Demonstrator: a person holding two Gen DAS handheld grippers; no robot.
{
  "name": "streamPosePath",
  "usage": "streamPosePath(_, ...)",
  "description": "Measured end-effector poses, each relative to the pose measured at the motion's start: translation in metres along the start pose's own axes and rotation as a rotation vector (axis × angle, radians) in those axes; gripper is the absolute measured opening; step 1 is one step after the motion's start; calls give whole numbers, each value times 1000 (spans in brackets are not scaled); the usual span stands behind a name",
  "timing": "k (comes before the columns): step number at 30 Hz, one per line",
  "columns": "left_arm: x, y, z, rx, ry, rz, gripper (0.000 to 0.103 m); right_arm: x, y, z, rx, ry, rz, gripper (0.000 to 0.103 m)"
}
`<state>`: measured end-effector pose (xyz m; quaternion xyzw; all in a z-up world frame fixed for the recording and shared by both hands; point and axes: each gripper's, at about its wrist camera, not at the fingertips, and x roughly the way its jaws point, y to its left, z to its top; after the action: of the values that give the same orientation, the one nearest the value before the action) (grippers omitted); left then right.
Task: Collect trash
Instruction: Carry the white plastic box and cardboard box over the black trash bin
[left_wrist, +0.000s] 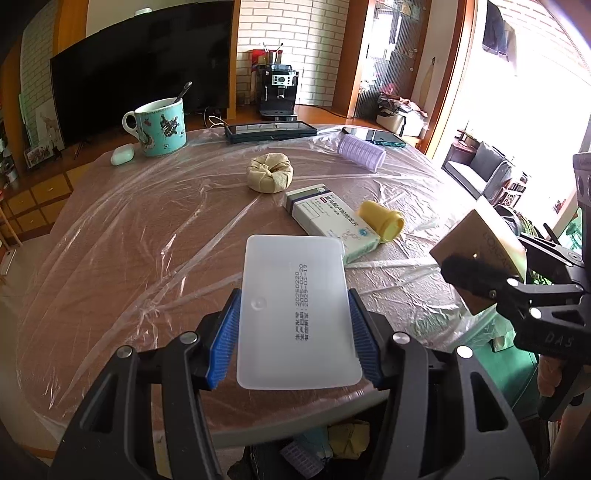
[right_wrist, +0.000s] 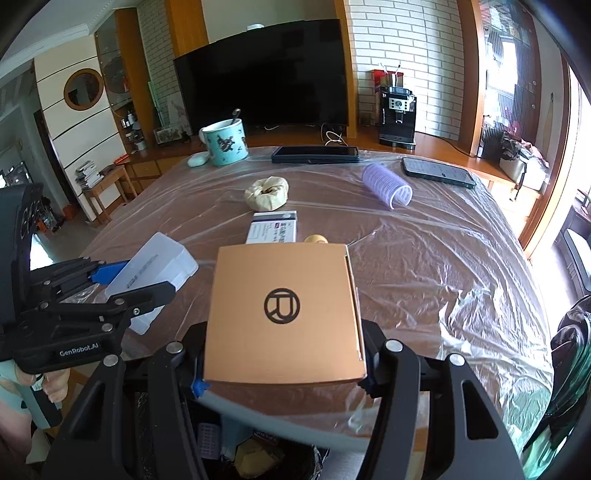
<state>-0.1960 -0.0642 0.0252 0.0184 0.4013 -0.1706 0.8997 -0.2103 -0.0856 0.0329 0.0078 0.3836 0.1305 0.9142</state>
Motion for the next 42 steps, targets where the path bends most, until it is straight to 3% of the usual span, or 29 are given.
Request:
streamPosePath(23,-41,-16,-44,97,4,-25,56,-30,21,-49,-45,34,45,58)
streamPosePath(42,-49,-28,-85,158,68,-44,56,-28,35,-93,-69,125,56,58)
